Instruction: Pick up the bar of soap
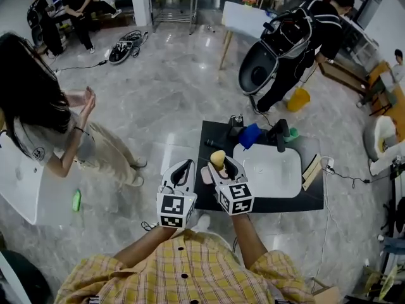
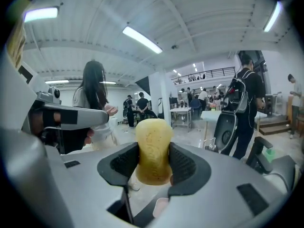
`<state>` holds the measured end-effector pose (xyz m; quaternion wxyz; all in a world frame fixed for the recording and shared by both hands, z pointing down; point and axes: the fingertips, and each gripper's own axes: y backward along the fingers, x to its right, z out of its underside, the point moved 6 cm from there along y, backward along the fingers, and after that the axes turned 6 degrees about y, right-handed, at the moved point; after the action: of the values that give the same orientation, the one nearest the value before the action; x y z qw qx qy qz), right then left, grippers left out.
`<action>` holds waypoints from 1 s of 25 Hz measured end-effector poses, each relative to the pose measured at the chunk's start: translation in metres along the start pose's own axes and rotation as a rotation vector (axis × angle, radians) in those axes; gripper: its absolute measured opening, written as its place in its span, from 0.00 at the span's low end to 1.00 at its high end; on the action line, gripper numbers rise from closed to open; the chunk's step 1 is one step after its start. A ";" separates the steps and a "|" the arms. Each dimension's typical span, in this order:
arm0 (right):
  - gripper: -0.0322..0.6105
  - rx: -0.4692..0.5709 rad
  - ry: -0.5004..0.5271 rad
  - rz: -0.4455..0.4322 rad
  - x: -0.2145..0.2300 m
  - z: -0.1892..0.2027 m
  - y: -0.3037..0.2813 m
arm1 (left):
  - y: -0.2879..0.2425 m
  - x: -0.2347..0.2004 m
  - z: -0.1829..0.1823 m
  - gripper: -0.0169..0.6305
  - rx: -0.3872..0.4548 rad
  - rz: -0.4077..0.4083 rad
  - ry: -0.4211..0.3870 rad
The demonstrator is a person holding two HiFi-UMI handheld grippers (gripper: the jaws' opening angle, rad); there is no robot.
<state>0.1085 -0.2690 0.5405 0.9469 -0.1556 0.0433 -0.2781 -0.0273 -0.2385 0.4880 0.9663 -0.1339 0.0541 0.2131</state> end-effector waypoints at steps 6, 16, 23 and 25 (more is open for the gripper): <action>0.37 0.112 0.046 0.128 -0.016 -0.031 0.022 | 0.009 -0.002 -0.004 0.05 0.030 0.003 -0.014; 0.37 0.241 0.000 0.243 -0.034 -0.062 0.051 | 0.018 -0.006 -0.018 0.05 0.097 0.020 -0.026; 0.37 0.233 0.040 0.230 -0.042 -0.059 0.052 | 0.015 0.004 -0.020 0.05 0.119 0.037 -0.044; 0.37 0.237 0.037 0.238 -0.039 -0.058 0.053 | 0.015 0.005 -0.018 0.05 0.120 0.035 -0.046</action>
<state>0.0926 -0.2213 0.4680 0.9839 -0.0313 0.0455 -0.1700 -0.0298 -0.2286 0.4661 0.9697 -0.0699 0.0468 0.2294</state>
